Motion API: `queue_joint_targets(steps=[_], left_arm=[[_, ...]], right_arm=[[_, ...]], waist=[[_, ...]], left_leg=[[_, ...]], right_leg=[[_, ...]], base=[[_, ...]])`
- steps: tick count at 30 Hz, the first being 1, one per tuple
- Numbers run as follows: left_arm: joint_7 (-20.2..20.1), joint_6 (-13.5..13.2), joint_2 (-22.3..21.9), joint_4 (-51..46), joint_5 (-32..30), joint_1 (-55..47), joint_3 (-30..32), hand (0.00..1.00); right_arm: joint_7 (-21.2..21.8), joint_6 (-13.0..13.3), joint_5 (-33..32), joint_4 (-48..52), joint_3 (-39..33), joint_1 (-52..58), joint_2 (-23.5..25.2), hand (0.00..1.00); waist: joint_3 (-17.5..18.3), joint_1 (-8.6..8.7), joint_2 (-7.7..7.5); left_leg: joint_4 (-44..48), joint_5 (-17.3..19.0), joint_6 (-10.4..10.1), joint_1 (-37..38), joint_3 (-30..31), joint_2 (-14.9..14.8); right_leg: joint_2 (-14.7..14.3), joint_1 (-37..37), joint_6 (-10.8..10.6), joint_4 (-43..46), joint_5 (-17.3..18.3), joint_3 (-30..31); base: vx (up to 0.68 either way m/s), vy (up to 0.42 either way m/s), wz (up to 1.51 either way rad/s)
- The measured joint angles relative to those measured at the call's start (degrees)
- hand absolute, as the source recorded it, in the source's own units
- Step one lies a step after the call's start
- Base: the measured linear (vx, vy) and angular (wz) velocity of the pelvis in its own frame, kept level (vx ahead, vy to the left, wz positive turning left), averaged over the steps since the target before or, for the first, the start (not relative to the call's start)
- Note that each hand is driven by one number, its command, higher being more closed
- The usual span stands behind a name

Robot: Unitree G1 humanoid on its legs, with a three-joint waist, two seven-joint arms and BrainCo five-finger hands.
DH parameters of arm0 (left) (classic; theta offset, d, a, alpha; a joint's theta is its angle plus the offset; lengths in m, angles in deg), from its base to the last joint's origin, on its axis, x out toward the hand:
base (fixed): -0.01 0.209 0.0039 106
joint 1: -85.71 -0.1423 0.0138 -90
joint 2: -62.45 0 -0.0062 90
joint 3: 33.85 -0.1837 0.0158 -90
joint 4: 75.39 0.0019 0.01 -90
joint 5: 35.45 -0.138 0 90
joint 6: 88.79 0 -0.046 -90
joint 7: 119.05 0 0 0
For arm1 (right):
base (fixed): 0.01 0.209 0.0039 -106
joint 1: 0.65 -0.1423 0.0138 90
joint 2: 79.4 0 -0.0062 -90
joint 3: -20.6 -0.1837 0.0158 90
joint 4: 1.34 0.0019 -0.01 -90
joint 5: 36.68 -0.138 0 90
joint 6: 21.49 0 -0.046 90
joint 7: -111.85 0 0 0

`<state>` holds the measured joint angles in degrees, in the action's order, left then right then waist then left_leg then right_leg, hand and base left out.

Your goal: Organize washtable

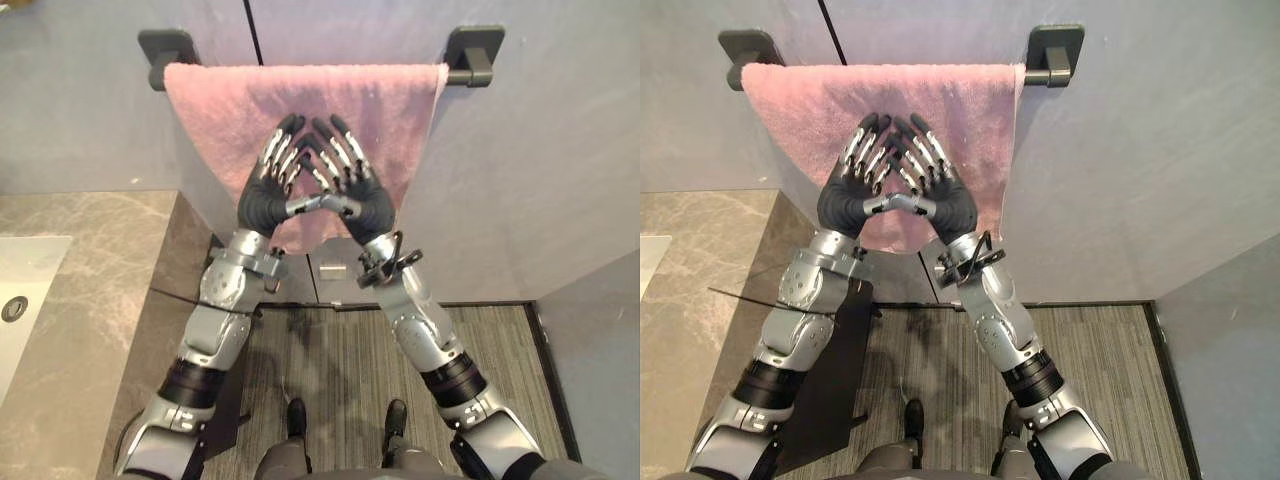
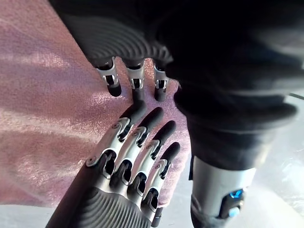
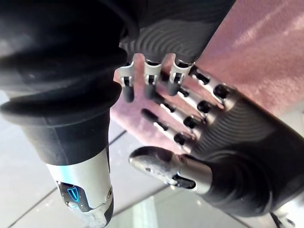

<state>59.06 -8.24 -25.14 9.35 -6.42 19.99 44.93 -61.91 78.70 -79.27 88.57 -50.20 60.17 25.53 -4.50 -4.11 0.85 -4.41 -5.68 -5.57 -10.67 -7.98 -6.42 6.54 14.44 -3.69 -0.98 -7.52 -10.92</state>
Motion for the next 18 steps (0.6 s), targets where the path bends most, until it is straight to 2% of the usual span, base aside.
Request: queue_joint_targets(steps=[5, 11, 18], left_arm=[[0.9, 0.0, 2.1, 3.5, -0.7, 8.7, -0.6, 0.0], [0.8, -0.5, 5.7, 8.1, -1.9, 14.8, -2.1, 0.0], [0.8, -0.9, 7.5, 9.3, -2.7, 17.4, -2.2, 0.0]], right_arm=[[-2.7, 0.8, 0.5, -4.0, -5.9, -8.0, -1.4, 0.0], [-4.2, 1.0, 0.6, -6.5, -7.5, -11.9, -3.8, 0.0], [-4.9, 1.0, 0.5, -6.6, -7.4, -14.6, -5.0, 0.0]], waist=[[-1.7, -0.08, 0.14], [-2.2, -0.67, 0.55], [-3.6, -1.42, 0.74]], left_leg=[[0.6, 0.0, 0.0, -1.6, -0.1, -0.2], [1.3, 0.1, -0.2, -1.8, -0.2, -0.7], [2.4, 0.1, -0.2, -3.2, -0.2, -0.9]], right_leg=[[0.3, 2.1, 0.2, 1.5, 0.4, 0.0], [0.3, 2.1, 0.3, 2.1, 0.9, -0.1], [0.4, 3.4, 0.5, 3.2, 0.9, 0.0]], base=[[0.0, 0.0, 0.0], [0.02, 0.0, 0.01], [0.0, 0.0, 0.0]])
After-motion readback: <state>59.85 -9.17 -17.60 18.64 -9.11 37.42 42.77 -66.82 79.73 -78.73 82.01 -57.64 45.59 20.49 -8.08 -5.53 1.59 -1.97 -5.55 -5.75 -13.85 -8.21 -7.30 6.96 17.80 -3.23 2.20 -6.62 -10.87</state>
